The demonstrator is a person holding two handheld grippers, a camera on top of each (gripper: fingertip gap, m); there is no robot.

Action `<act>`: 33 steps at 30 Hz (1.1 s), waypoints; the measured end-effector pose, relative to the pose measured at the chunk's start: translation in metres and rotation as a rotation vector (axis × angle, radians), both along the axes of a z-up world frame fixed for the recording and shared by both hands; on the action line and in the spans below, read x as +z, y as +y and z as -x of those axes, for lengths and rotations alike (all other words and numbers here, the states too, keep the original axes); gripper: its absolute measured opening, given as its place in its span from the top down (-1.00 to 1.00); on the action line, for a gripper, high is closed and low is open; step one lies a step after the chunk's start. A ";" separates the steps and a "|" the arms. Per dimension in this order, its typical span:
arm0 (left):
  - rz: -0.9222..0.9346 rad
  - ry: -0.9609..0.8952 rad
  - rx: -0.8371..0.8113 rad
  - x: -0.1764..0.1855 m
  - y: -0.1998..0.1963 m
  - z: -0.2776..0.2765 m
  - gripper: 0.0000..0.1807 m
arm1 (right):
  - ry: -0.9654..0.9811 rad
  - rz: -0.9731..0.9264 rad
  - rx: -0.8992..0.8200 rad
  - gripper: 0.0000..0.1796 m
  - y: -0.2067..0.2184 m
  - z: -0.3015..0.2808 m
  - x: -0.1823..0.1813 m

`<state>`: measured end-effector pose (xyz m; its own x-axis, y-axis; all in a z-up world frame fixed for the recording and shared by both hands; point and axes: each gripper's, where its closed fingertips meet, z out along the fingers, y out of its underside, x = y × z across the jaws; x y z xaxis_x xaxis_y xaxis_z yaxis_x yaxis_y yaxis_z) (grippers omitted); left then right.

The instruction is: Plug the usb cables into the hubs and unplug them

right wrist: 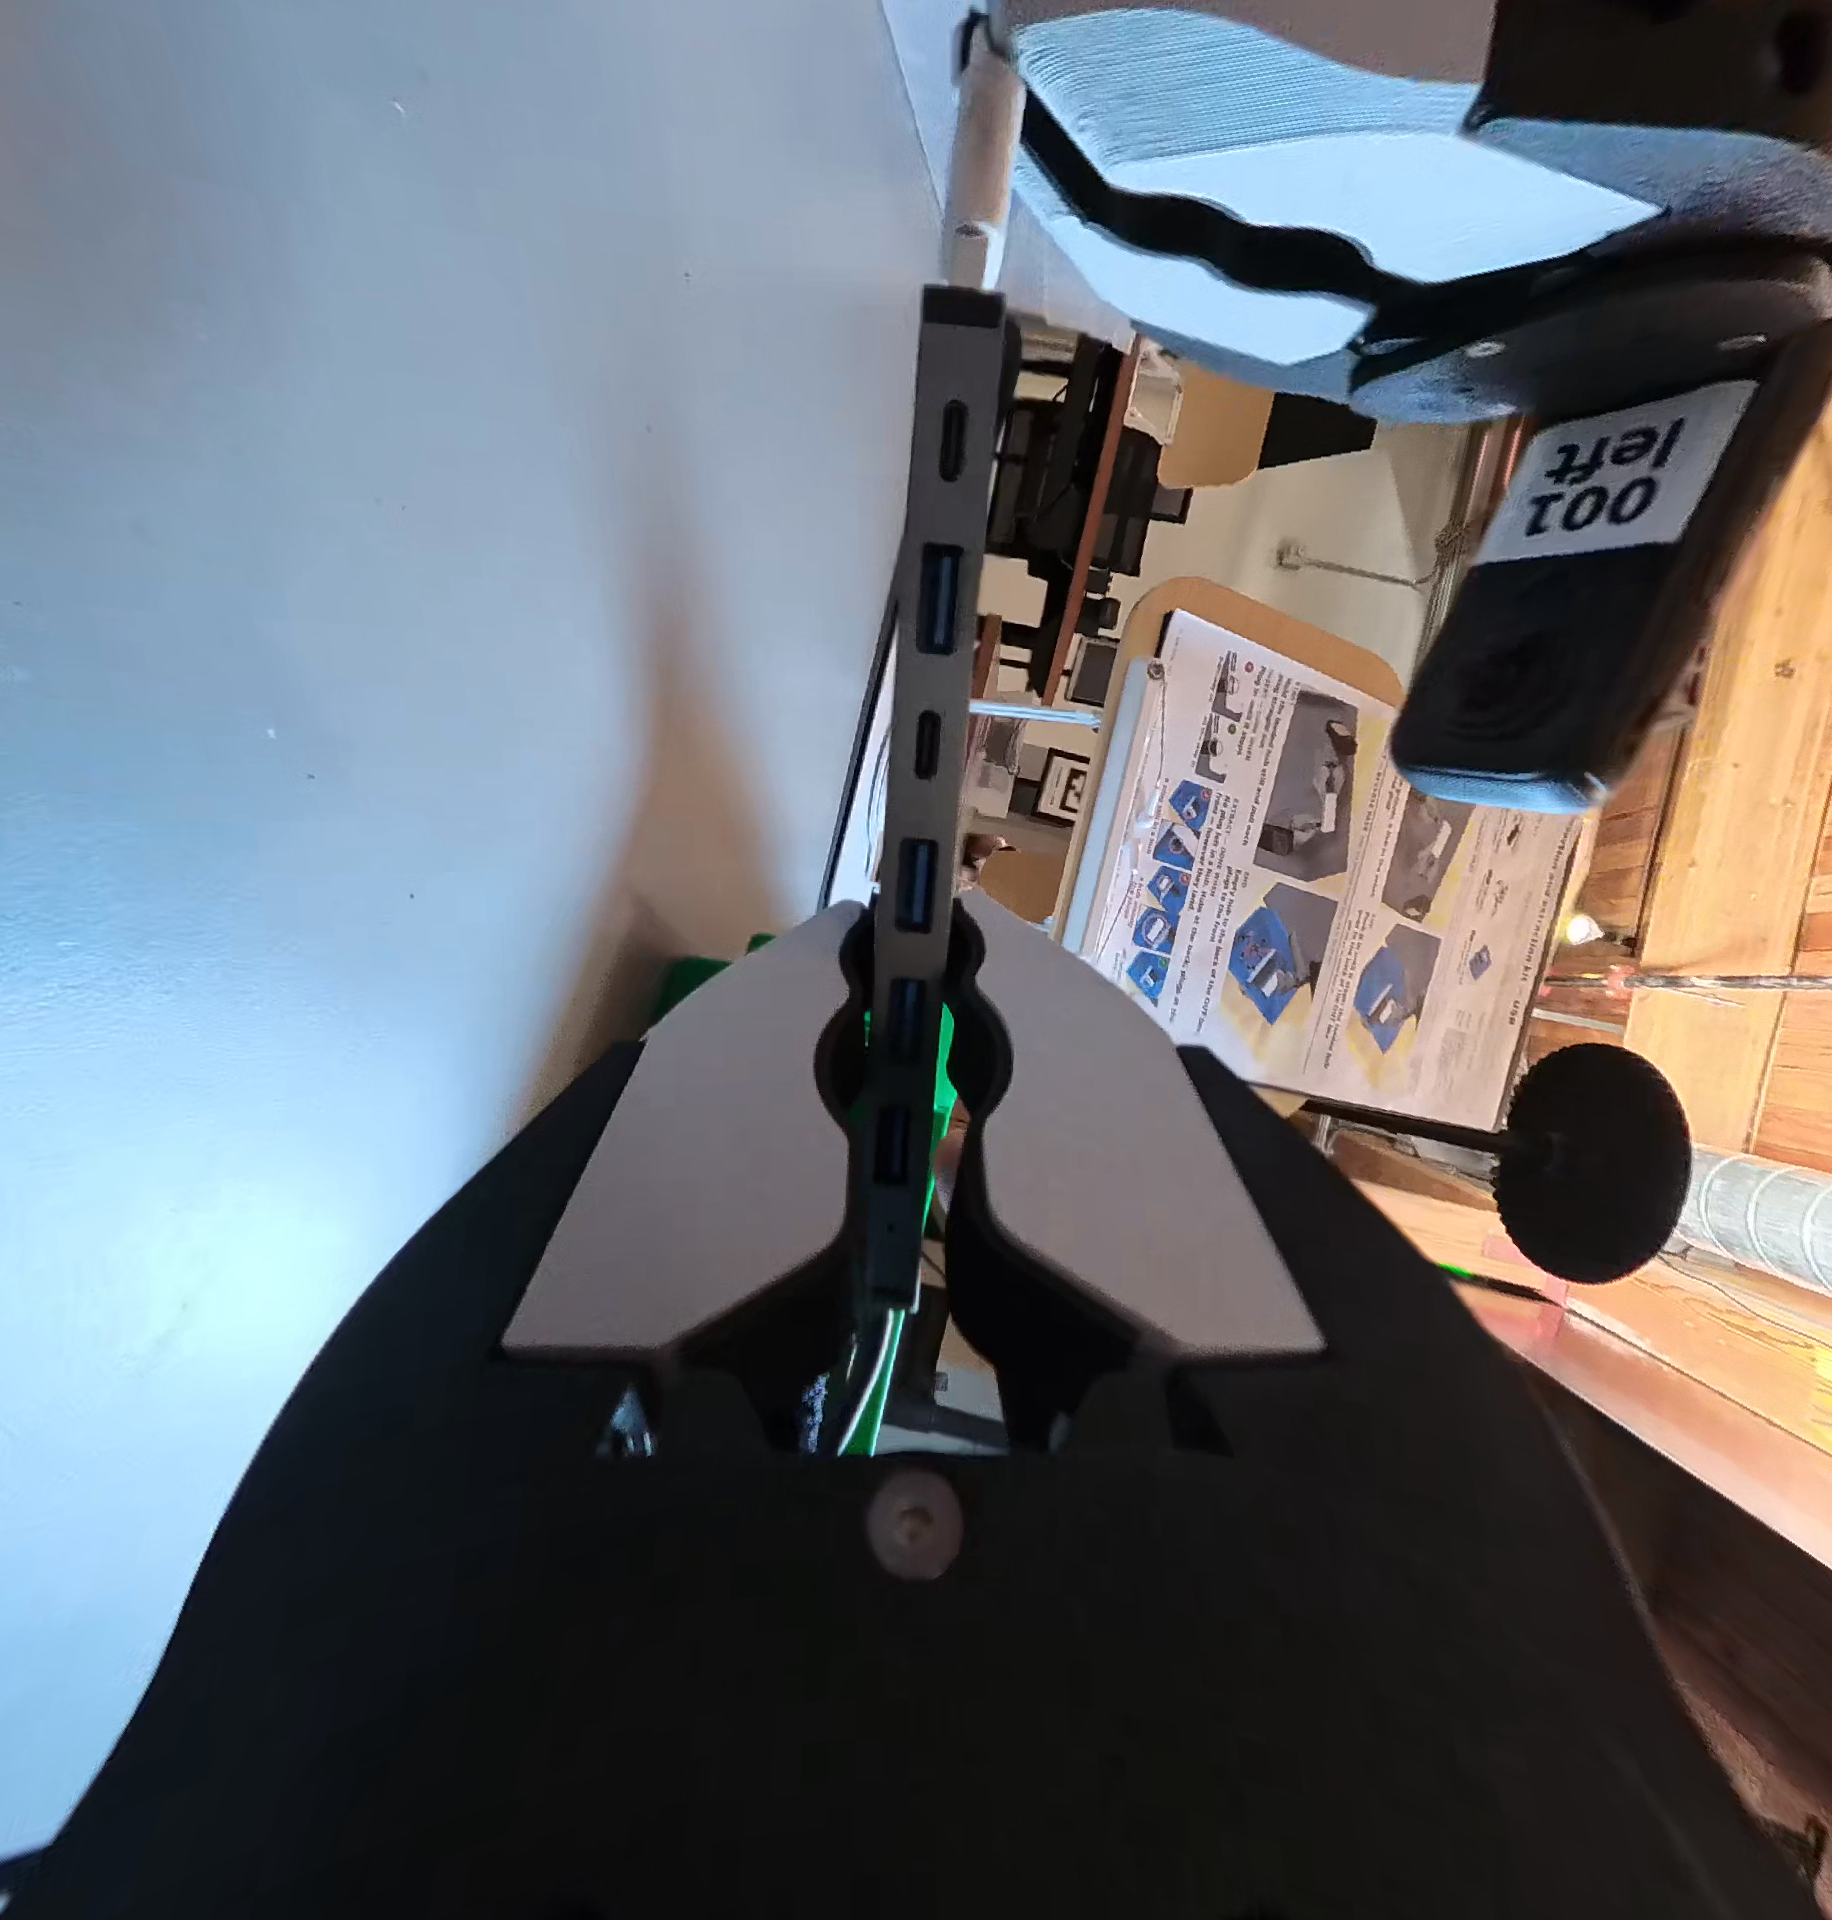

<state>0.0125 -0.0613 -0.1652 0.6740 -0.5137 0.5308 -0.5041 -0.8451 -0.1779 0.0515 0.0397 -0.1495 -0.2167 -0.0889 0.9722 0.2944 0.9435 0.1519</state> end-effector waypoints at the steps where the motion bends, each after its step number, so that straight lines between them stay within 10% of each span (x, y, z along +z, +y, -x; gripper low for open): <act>1: -0.002 -0.001 0.013 -0.001 0.001 0.000 0.94 | 0.002 0.000 -0.012 0.88 0.001 0.000 0.002; 33: -0.236 -0.178 0.316 -0.040 0.038 -0.001 0.94 | -0.132 0.171 -0.335 0.89 0.019 -0.014 -0.042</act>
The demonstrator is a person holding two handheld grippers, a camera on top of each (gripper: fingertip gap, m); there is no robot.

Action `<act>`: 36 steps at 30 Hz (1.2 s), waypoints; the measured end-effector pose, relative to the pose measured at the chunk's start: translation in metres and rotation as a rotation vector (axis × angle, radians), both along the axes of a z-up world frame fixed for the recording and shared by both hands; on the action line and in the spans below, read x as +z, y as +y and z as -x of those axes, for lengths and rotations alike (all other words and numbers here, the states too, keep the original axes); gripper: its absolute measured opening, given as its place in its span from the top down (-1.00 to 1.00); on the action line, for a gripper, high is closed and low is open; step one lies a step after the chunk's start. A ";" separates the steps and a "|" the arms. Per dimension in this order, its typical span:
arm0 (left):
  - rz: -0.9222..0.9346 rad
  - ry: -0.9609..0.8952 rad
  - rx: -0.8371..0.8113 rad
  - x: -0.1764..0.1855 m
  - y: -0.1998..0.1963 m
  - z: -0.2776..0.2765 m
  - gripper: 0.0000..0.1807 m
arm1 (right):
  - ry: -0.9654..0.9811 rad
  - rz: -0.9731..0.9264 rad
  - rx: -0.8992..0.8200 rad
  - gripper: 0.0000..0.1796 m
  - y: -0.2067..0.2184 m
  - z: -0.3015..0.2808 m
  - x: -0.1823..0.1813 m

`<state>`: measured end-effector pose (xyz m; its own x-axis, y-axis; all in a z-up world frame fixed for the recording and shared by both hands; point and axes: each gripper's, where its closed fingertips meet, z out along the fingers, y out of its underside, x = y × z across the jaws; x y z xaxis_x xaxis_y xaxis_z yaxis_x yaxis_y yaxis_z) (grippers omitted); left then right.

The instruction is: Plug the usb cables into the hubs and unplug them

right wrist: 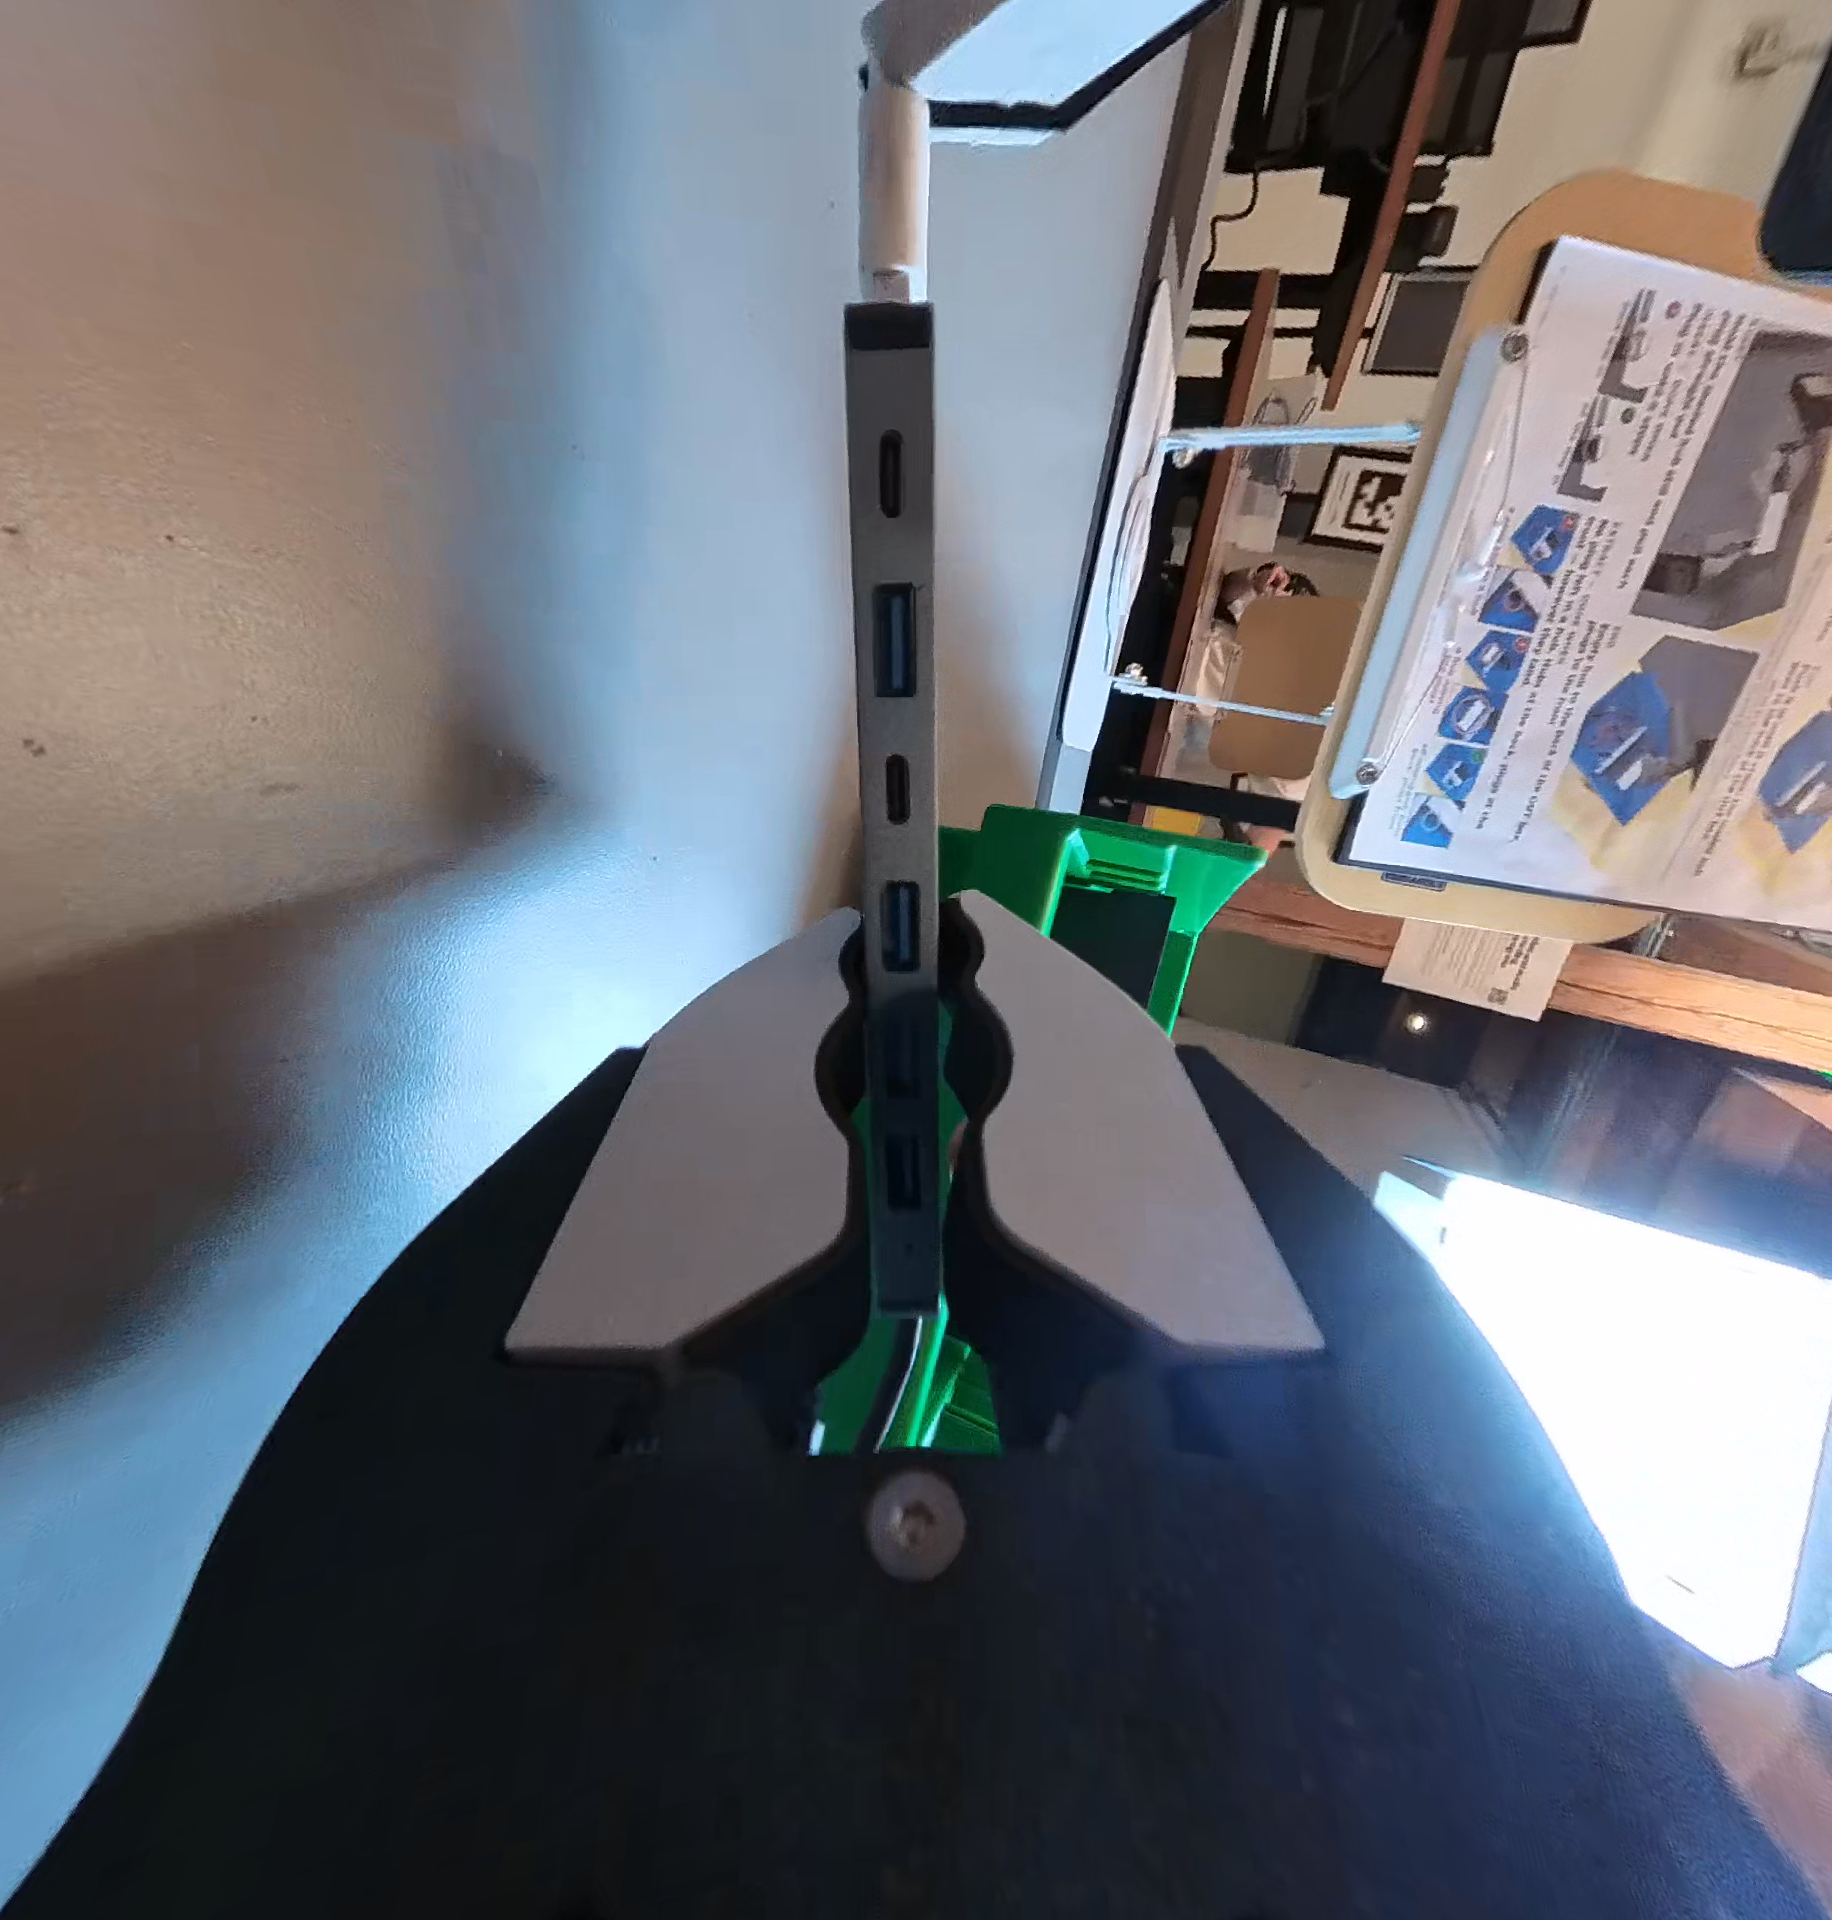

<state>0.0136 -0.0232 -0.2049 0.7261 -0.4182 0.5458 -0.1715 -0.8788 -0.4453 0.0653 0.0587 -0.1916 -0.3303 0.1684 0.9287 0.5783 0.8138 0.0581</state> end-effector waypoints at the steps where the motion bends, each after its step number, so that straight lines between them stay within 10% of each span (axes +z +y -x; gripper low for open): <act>1: -0.005 0.001 -0.003 -0.002 -0.001 -0.001 0.94 | -0.008 0.005 -0.007 0.89 0.001 0.000 -0.002; 36: -0.335 0.029 -0.056 0.015 -0.011 -0.019 0.94 | 0.002 -0.004 0.107 0.89 -0.027 0.013 0.008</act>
